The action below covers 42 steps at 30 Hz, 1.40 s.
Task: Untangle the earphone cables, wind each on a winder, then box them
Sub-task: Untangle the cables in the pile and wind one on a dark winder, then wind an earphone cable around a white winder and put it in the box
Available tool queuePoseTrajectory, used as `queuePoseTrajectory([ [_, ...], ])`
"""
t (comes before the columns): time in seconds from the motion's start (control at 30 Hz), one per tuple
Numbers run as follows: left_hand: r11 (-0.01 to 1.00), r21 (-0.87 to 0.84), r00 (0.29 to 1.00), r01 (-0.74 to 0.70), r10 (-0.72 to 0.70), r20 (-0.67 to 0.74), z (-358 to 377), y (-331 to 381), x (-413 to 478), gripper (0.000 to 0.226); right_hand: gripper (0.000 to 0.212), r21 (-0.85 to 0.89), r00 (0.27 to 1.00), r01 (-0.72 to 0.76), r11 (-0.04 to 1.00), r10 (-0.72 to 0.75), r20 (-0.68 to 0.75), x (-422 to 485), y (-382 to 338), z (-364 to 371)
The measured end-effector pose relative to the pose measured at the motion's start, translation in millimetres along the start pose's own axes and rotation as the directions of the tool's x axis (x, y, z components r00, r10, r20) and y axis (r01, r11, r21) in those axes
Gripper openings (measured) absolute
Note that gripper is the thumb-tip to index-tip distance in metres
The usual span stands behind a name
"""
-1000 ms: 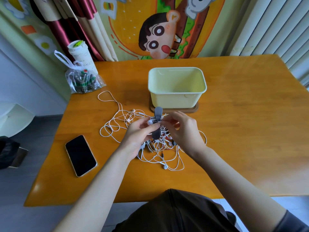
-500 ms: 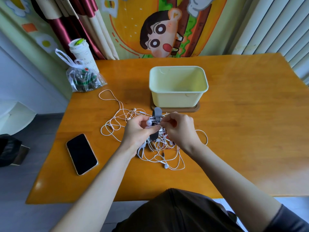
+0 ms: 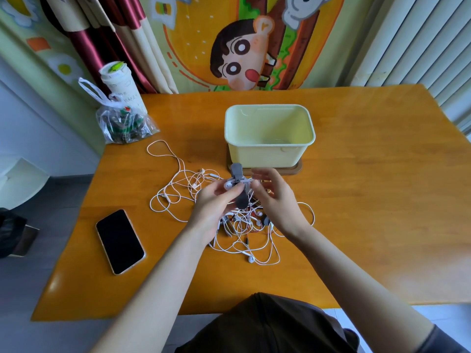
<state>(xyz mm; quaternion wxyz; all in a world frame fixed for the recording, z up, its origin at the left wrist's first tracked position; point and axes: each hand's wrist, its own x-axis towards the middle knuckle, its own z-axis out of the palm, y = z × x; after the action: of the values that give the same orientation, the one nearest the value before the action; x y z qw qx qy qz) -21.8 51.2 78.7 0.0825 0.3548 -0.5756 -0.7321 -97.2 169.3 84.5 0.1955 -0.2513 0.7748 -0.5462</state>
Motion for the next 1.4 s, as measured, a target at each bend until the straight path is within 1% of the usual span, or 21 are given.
queuePoseTrajectory([
  [0.07,0.999,-0.034,1.000,-0.003,0.003,-0.002,1,2,4,0.025,0.031,-0.007,1.000,0.010,1.000,-0.010,0.013,-3,2,0],
  [0.17,0.999,-0.013,0.999,-0.031,0.031,0.007,7,7,8,0.022,0.033,0.041,0.999,-0.009,0.999,0.008,0.039,-1,2,4],
  [0.3,0.991,0.097,0.996,-0.089,0.090,0.004,16,18,19,0.020,0.032,0.046,0.998,-0.009,0.999,0.012,-0.055,18,4,7],
  [0.4,0.965,0.209,0.987,-0.157,0.148,0.060,17,30,35,0.018,0.032,0.138,0.995,-0.055,0.989,0.066,-0.078,39,6,3],
  [0.47,0.931,0.288,0.974,-0.225,0.211,0.079,15,37,50,0.025,0.033,0.162,0.993,-0.065,0.985,0.080,-0.089,56,8,-4],
  [0.5,0.890,0.369,0.963,-0.268,0.262,0.067,13,40,61,0.031,0.034,0.158,0.991,-0.070,0.985,0.086,-0.099,66,8,-8],
  [0.53,0.826,0.476,0.947,-0.303,0.318,0.052,10,42,72,0.036,0.035,0.145,0.989,-0.078,0.986,0.095,-0.113,77,8,-12],
  [0.6,0.668,0.663,0.908,-0.338,0.417,0.042,7,46,92,0.038,0.041,0.097,0.985,-0.084,0.992,0.097,-0.141,102,7,-22],
  [0.63,0.585,0.734,0.892,-0.345,0.449,0.061,6,49,104,0.038,0.043,0.058,0.983,-0.079,0.995,0.087,-0.160,117,6,-26],
  [0.73,0.321,0.884,0.875,-0.339,0.453,0.170,4,53,125,0.037,0.040,-0.155,0.981,-0.086,0.984,0.056,-0.188,154,7,-34],
  [0.77,0.258,0.906,0.877,-0.335,0.437,0.200,3,52,131,0.035,0.039,-0.216,0.982,-0.109,0.970,0.072,-0.173,166,10,-35],
  [0.83,0.184,0.928,0.882,-0.325,0.412,0.228,1,49,141,0.030,0.042,-0.317,0.984,-0.168,0.933,0.140,-0.111,190,19,-33],
  [0.93,0.148,0.933,0.881,-0.327,0.407,0.244,-3,42,149,0.021,0.046,-0.485,0.966,-0.228,0.844,0.260,-0.001,219,34,-23],
  [1.03,0.166,0.925,0.876,-0.342,0.413,0.249,-9,37,154,0.020,0.041,-0.590,0.935,-0.260,0.764,0.351,0.043,236,44,-9],
  [1.2,0.138,0.910,0.838,-0.392,0.461,0.291,-15,35,160,0.030,0.038,-0.695,0.920,-0.231,0.681,0.385,0.071,253,58,9],
  [1.33,0.135,0.900,0.819,-0.414,0.487,0.304,-17,31,164,0.021,0.031,-0.741,0.896,-0.179,0.648,0.417,0.149,263,65,22],
  [1.4,0.133,0.899,0.816,-0.417,0.490,0.306,-18,30,164,0.022,0.028,-0.745,0.880,-0.139,0.653,0.426,0.210,265,68,26],
])
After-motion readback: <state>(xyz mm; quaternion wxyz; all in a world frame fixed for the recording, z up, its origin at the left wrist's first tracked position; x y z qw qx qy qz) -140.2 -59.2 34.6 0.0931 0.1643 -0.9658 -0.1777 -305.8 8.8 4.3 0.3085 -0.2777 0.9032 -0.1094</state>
